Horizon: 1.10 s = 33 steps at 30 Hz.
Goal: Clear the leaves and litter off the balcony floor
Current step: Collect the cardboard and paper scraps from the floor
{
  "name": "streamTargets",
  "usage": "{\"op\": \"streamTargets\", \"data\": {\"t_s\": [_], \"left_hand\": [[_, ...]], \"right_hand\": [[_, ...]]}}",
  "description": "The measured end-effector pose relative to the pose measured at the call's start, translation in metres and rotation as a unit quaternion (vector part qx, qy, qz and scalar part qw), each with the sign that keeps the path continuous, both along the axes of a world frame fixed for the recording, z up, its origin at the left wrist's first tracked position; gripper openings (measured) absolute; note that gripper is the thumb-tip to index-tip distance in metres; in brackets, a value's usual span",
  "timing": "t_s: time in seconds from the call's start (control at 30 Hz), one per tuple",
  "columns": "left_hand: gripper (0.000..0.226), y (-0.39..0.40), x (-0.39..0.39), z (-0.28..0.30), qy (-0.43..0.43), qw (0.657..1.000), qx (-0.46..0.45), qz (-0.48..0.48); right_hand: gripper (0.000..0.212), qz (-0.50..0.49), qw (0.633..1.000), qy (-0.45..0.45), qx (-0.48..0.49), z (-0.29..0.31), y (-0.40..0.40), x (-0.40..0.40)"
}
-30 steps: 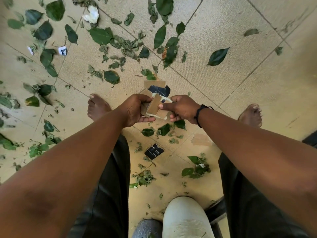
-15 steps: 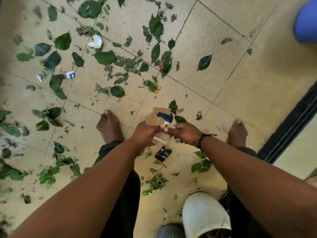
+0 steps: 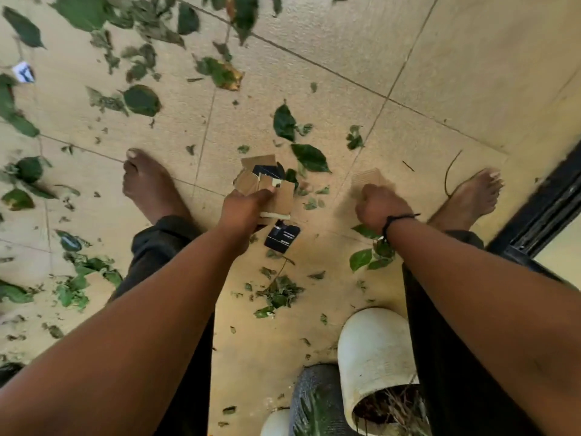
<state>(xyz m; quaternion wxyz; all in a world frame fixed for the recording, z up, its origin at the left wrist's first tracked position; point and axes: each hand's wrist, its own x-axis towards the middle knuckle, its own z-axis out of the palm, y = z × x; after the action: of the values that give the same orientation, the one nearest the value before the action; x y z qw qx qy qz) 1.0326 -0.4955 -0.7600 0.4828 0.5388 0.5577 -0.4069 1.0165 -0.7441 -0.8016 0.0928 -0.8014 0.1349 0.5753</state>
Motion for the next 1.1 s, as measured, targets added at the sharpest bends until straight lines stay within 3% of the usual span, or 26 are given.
{"op": "streamTargets", "data": {"t_s": [0.2, 0.37, 0.5, 0.57, 0.67, 0.77, 0.87, 0.93, 1.1], "left_hand": [[0.032, -0.036, -0.008, -0.016, -0.001, 0.997, 0.0, -0.071], [0.032, -0.046, 0.009, -0.02, 0.001, 0.996, 0.008, -0.09], [0.038, -0.047, 0.021, -0.016, 0.003, 0.996, -0.001, -0.094], [0.037, -0.047, 0.025, -0.013, 0.003, 0.997, -0.009, -0.078], [0.032, -0.049, 0.031, -0.012, -0.001, 0.998, -0.024, -0.052], [0.018, -0.043, 0.037, -0.01, -0.003, 0.999, -0.03, -0.023], [0.032, -0.029, 0.032, -0.008, 0.002, 0.999, -0.031, 0.007], [0.04, -0.02, 0.024, -0.005, 0.013, 0.999, -0.014, 0.034], [0.037, -0.01, 0.006, 0.012, 0.047, 0.996, -0.02, 0.07]], "right_hand": [[0.058, 0.135, 0.981, -0.117, 0.074, -0.04, -0.034, 0.013], [0.04, 0.235, 0.955, -0.164, 0.08, -0.061, -0.047, 0.018], [0.032, 0.115, 0.987, -0.08, 0.075, -0.056, -0.054, 0.023], [0.035, 0.08, 0.988, -0.088, 0.096, -0.049, -0.057, 0.025], [0.047, 0.168, 0.972, -0.128, 0.105, -0.042, -0.058, 0.025], [0.041, 0.327, 0.927, -0.158, 0.098, -0.044, -0.052, 0.027], [0.04, 0.446, 0.877, -0.14, 0.111, -0.05, -0.033, 0.02], [0.038, 0.481, 0.86, -0.146, 0.084, -0.051, -0.023, 0.011], [0.031, 0.462, 0.877, -0.104, 0.079, -0.049, -0.017, 0.013]]}}
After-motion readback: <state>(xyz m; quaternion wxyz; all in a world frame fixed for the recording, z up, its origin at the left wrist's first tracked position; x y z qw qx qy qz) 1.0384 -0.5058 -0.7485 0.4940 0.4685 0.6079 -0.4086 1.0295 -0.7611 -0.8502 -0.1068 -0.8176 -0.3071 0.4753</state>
